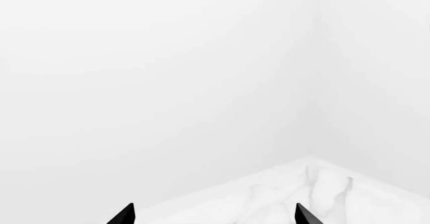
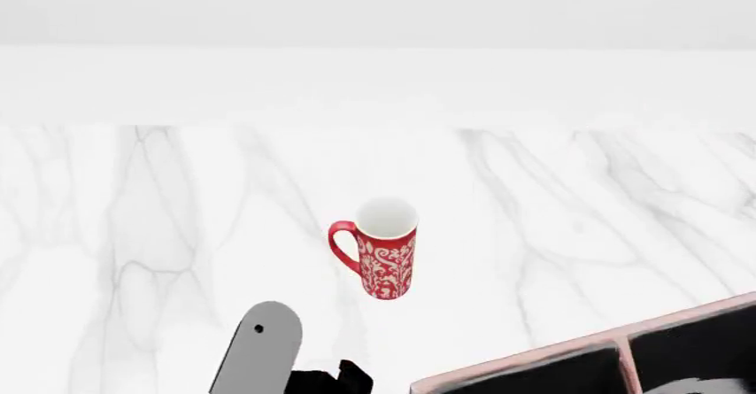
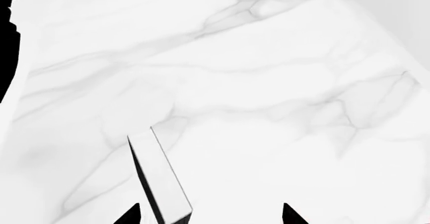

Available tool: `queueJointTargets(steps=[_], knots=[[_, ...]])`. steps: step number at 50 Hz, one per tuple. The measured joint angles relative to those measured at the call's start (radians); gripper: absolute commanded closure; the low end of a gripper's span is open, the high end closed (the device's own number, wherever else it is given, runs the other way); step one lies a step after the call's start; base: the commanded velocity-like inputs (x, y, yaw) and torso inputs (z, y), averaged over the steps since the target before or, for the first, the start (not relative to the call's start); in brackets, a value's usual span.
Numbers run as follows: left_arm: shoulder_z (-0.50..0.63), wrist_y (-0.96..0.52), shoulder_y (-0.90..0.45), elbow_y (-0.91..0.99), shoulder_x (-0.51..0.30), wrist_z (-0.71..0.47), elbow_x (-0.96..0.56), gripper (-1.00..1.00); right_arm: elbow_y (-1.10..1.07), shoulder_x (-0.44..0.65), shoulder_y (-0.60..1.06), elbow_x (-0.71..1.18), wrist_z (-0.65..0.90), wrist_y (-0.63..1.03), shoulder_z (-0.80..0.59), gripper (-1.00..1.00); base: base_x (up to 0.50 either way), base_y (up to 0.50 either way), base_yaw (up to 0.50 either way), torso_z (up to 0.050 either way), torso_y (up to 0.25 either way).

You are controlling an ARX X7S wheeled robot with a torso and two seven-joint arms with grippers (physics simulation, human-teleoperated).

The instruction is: Pick up the book and place it in the right compartment of the caddy.

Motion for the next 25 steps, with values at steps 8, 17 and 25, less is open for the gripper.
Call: queueJointTargets(steps=[8, 17, 25], knots=[[-0.003, 0.0, 0.0, -0.002, -0.001, 0.001, -0.003, -1.0, -0.013, -0.028, -0.019, -0.086, -0.084, -0.002, -0.037, -1.0, 0.0, 0.0, 0.0, 0.0, 0.0], [-0.002, 0.006, 0.002, -0.007, 0.0, 0.002, -0.003, -1.0, -0.025, -0.047, -0.044, -0.226, -0.213, -0.026, -0.082, -1.0, 0.0, 0.0, 0.0, 0.0, 0.0], [0.0, 0.012, 0.003, -0.011, 0.001, 0.002, -0.002, -1.0, -0.029, -0.048, -0.077, -0.392, -0.354, -0.081, -0.146, -1.0, 0.0, 0.0, 0.0, 0.0, 0.0]])
